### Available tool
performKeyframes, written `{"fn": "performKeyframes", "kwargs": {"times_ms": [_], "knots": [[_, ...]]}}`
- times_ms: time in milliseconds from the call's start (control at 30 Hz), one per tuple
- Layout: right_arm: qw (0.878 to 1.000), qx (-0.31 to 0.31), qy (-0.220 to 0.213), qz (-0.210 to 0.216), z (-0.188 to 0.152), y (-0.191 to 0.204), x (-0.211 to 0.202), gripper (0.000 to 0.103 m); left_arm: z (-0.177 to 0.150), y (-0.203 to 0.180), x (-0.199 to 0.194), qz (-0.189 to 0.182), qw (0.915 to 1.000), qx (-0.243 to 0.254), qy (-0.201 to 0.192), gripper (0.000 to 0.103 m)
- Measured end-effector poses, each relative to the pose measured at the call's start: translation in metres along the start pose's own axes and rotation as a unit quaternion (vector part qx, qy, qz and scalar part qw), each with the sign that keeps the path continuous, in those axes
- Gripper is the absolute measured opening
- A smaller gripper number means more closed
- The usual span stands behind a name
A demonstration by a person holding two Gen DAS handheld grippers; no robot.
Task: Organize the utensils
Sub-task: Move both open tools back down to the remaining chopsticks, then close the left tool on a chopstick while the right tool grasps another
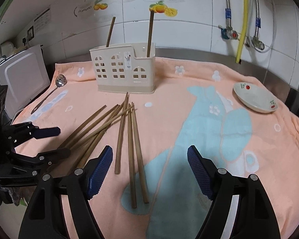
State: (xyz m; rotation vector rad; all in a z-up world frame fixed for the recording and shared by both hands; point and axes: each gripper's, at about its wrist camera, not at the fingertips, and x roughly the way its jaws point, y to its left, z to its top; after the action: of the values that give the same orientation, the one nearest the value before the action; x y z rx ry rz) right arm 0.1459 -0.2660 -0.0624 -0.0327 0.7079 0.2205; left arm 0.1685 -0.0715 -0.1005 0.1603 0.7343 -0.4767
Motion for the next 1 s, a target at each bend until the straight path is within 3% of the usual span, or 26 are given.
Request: {"fn": "performKeyframes", "kwargs": {"times_ms": [200,733,833,1000], "knots": [[1.0,0.006,0.009,0.004,-0.004,-0.001,0.005,0.074,-0.003,0.003,0.011,-0.013,0.9997,-0.003,0.022,0.026],[1.0,0.013,0.017,0.014,-0.008,0.001,0.012,0.074,-0.007,0.009,0.028,-0.005,0.9985,-0.01,0.053,0.015],[1.0,0.01,0.02,0.017,-0.009,0.004,0.013,0.069,-0.006,0.009,0.028,-0.002,0.9986,-0.011,0.051,0.006],[0.999,0.008,0.024,0.023,-0.01,0.009,0.015,0.06,-0.005,0.009,0.022,-0.001,0.999,-0.015,0.043,0.006]]}}
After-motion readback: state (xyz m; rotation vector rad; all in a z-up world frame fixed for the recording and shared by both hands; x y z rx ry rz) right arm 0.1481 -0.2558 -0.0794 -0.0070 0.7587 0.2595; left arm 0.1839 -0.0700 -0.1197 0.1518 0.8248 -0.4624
